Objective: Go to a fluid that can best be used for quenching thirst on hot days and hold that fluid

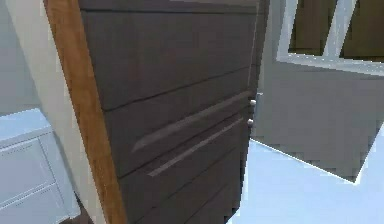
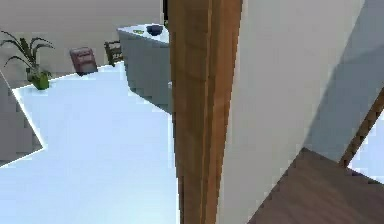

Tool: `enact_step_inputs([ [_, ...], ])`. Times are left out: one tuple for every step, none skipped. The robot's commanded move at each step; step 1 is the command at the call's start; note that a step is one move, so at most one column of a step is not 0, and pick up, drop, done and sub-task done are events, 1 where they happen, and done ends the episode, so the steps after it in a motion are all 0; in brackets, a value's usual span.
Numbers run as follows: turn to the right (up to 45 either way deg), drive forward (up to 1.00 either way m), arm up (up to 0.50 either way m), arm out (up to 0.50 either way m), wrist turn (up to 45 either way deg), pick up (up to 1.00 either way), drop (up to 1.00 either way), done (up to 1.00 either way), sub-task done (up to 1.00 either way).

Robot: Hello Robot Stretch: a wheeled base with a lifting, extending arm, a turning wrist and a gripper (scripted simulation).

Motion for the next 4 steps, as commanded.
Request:
enact_step_inputs([
  [42.0,0.0,0.0,0.0,0.0,0.0,0.0,0.0,0.0],
  [0.0,0.4,0.0,0.0,0.0,0.0,0.0,0.0,0.0],
  [45.0,0.0,0.0,0.0,0.0,0.0,0.0,0.0,0.0],
  [15.0,0.0,0.0,0.0,0.0,0.0,0.0,0.0,0.0],
])
